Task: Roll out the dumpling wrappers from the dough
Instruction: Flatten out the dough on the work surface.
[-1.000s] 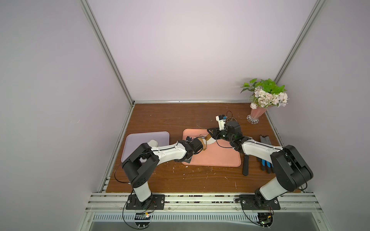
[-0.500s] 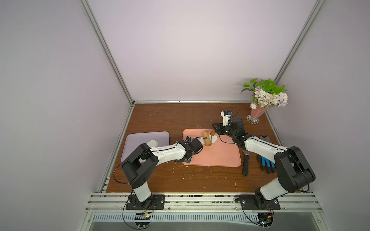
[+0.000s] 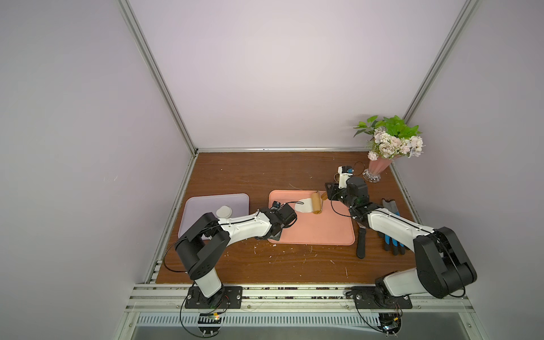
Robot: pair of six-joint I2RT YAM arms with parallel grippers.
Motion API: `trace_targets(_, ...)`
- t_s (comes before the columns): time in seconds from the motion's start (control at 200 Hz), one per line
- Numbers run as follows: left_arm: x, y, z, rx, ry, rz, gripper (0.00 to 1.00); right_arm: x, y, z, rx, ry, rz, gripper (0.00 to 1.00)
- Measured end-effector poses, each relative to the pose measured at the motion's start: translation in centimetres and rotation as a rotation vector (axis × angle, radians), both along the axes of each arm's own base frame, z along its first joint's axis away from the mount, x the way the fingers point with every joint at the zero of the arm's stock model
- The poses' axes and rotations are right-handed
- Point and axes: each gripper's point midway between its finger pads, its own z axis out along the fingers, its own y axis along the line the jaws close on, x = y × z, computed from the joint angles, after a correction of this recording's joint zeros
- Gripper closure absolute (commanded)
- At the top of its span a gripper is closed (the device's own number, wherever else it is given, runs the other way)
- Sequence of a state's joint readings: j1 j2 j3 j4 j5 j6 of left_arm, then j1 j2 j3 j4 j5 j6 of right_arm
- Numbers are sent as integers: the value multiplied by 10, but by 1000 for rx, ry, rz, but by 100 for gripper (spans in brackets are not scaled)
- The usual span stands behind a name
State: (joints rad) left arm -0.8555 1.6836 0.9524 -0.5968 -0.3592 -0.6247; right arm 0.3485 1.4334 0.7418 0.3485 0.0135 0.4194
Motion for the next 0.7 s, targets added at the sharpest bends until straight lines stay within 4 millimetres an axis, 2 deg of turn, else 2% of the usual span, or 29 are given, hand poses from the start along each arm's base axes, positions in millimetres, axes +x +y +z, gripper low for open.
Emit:
trace_targets(0.135,0,0,0,0,0,0,100,1,-26,-5,-53,2,-68,100)
trace_targets(0.24,0,0,0,0,0,1,100,4,-35,-4,-57,-1,-94,100)
trace_targets(0.41,0,0,0,-1,0,1,100,1,-35,-1,-55,0,-86,100)
trace_targets(0.535,0,0,0,-1,1,0,100,-11,-33,6,-43,31,-57,100)
trace_targets(0.701,-1,-1,0,-4,5,0,100,-11,-13,38,18,6,-4,100)
